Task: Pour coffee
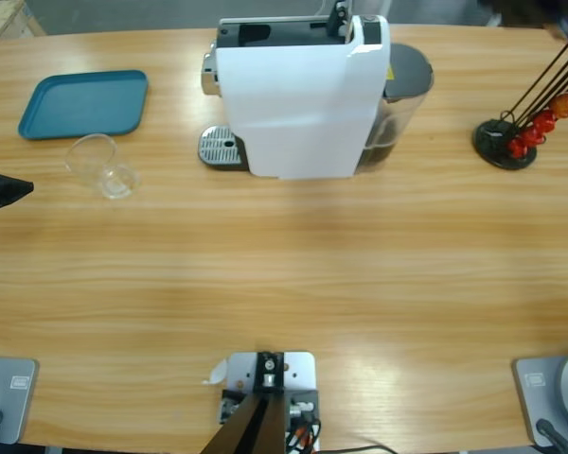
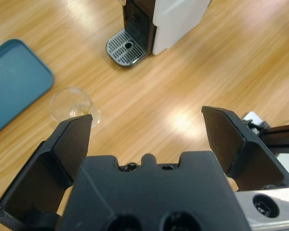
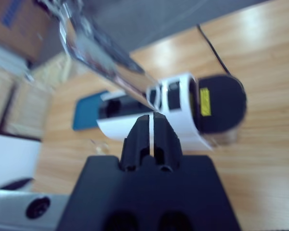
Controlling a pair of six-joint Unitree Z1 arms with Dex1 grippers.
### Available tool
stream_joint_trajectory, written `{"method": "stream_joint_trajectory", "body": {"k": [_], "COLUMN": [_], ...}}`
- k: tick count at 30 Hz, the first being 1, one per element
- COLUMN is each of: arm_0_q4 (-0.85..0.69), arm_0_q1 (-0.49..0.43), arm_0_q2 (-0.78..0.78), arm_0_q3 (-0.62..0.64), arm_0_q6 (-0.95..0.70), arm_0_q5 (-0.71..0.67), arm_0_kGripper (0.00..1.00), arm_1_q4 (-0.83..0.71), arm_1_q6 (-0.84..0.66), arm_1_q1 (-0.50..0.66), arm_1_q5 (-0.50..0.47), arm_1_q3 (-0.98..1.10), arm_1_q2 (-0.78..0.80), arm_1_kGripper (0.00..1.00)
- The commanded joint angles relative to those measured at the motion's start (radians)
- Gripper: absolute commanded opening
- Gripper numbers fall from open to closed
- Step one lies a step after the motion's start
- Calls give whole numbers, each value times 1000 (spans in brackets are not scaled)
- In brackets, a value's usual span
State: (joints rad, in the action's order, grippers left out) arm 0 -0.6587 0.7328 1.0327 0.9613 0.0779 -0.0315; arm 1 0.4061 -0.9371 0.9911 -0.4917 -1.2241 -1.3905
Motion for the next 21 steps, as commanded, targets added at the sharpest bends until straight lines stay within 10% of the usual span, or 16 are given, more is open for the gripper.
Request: {"method": "stream_joint_trajectory", "body": {"k": [1,21], "arm_0_q4": [-1,111], "arm_0_q1": [10,10], "arm_0_q2": [29,60], "arm_0_q3": [29,-47], "arm_0_q6": [13,2], "arm_0_q5": [5,20], "arm_0_kGripper": [991,991], "arm_1_q4": [-214,-248], "arm_1_q6": [-7,13], "arm_1_q1": [-119,-168], "arm_1_q5": [15,159], "arm_1_q3": [46,-90], "arm_1_q2": [-116,-254], "arm_1_kGripper": [0,0]}}
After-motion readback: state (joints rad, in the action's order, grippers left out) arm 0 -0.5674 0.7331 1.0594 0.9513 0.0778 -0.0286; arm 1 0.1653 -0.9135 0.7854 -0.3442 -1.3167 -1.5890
